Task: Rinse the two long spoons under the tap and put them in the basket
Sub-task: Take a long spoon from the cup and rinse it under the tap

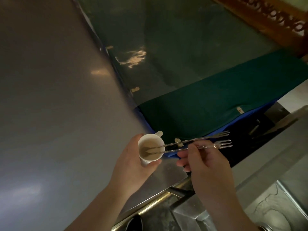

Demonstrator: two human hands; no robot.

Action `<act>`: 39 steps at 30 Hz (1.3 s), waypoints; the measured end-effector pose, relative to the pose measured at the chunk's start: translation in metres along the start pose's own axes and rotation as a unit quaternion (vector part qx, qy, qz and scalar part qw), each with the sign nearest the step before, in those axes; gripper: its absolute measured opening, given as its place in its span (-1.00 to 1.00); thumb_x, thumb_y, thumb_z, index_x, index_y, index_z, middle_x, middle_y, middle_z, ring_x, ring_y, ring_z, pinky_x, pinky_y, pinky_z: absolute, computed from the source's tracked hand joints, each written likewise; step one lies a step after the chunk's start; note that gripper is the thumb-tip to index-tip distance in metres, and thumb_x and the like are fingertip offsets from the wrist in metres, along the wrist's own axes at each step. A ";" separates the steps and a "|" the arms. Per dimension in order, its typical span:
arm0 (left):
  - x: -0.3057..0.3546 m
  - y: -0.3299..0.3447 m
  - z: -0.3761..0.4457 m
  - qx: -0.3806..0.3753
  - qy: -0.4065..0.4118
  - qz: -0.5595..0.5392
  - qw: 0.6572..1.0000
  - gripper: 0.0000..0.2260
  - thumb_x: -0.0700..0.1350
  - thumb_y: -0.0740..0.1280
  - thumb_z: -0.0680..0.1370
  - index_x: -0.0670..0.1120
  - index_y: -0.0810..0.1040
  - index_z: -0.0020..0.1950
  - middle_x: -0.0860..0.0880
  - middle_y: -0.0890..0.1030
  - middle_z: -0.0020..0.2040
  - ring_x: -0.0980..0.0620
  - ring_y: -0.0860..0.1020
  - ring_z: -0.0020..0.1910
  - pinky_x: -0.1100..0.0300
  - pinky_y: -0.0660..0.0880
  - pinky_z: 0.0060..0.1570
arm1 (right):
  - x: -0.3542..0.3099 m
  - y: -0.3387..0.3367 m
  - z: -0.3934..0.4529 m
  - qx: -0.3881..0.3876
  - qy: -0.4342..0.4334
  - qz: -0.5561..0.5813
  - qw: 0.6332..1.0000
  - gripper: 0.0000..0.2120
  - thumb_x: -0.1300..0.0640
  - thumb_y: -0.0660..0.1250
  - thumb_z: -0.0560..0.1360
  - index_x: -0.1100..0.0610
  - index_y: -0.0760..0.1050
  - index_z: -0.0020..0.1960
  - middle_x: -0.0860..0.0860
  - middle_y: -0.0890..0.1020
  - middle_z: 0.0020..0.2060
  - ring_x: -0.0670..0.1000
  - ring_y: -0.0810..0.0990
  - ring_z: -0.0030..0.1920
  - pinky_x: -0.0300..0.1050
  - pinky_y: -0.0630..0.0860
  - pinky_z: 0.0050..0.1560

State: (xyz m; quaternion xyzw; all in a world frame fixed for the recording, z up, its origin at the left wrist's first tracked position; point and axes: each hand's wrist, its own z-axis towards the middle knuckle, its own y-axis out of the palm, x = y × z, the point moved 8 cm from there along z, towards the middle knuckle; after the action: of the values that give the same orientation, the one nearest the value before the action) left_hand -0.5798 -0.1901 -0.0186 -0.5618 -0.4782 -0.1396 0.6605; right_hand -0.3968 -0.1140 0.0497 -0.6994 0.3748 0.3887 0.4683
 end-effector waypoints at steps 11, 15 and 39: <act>-0.003 0.001 0.000 -0.009 -0.009 -0.007 1.000 -0.38 0.32 0.48 0.27 0.40 0.25 0.22 0.44 0.43 0.04 0.46 0.39 0.13 0.50 0.38 -0.24 | 0.003 -0.020 -0.007 0.040 0.019 0.078 0.996 -0.76 0.14 0.21 0.60 -0.05 0.56 -0.17 -0.02 0.73 -0.30 -0.04 0.71 -0.35 -0.26 0.57 -0.41; 0.001 0.000 0.002 -0.012 -0.010 -0.009 1.000 -0.38 0.46 0.33 0.18 0.41 0.24 0.18 0.44 0.43 0.03 0.49 0.36 0.12 0.51 0.37 -0.26 | 0.009 -0.029 -0.008 0.052 0.028 0.131 0.990 -0.71 0.19 0.19 0.62 -0.03 0.57 -0.19 0.07 0.73 -0.29 0.07 0.72 -0.34 -0.17 0.57 -0.38; 0.121 -0.016 -0.026 0.051 0.161 0.060 0.984 -0.16 0.35 0.44 0.26 0.28 0.15 0.45 0.50 0.10 0.37 0.34 0.27 0.32 0.44 0.30 0.16 | 0.053 -0.143 -0.062 0.168 0.122 0.423 0.882 -0.79 0.27 0.15 0.60 0.14 0.42 -0.20 0.19 0.63 -0.53 0.06 0.58 -0.60 -0.18 0.51 -0.57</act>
State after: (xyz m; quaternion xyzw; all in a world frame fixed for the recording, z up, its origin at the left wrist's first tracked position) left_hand -0.5181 -0.1751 0.0882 -0.5249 -0.3379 -0.1635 0.7639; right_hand -0.2361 -0.1413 0.0705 -0.4274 0.7488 0.3922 0.3206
